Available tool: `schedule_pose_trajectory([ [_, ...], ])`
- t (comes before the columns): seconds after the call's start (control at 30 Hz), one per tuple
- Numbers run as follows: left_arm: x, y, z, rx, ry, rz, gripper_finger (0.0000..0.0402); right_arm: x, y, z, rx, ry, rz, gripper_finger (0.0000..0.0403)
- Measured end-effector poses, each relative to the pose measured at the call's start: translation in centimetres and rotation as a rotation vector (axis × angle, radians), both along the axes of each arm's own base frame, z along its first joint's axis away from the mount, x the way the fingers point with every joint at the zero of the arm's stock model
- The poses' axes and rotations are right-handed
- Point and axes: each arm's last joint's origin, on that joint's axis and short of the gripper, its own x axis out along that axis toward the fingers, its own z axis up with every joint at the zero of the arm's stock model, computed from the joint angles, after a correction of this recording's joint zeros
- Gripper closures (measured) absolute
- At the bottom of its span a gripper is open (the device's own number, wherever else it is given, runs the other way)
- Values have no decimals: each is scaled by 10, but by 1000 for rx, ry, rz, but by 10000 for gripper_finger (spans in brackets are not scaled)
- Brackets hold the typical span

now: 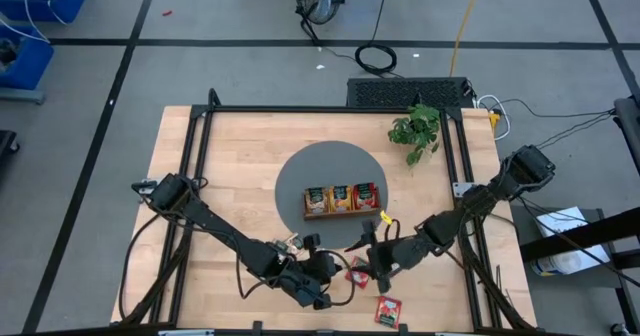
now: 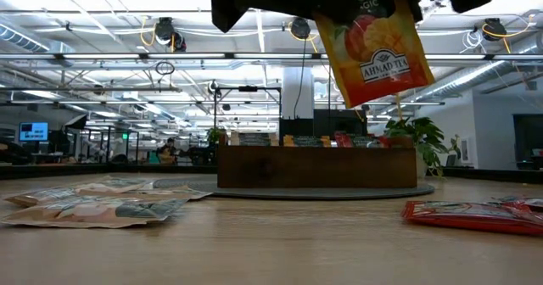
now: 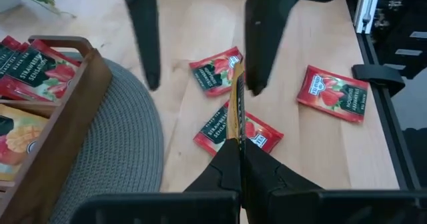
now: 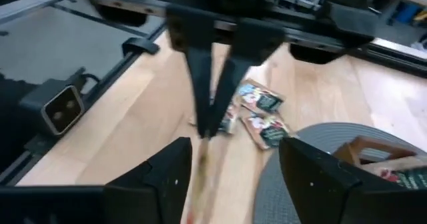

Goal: Pick & Place Tea
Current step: Put the orange tea bag into the middle slot of the wooden organizer

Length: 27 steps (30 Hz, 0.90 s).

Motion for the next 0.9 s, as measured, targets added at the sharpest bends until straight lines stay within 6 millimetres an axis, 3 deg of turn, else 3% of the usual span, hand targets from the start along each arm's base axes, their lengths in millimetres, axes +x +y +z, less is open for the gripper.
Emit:
schedule_pose_trajectory([
  [0.23, 0, 0, 0, -1, 5, -4, 401, 8, -4, -5, 107, 53, 129, 257],
  [0.57, -1, 0, -1, -6, 14, -1, 401, 14, -7, -13, 95, 65, 168, 394],
  [0.7, -1, 0, -1, -7, 13, 0, 387, 15, -7, -12, 90, 55, 171, 400],
  [0.9, -7, -9, 0, 35, 17, -51, 324, 11, -9, -15, 87, 45, 206, 402],
])
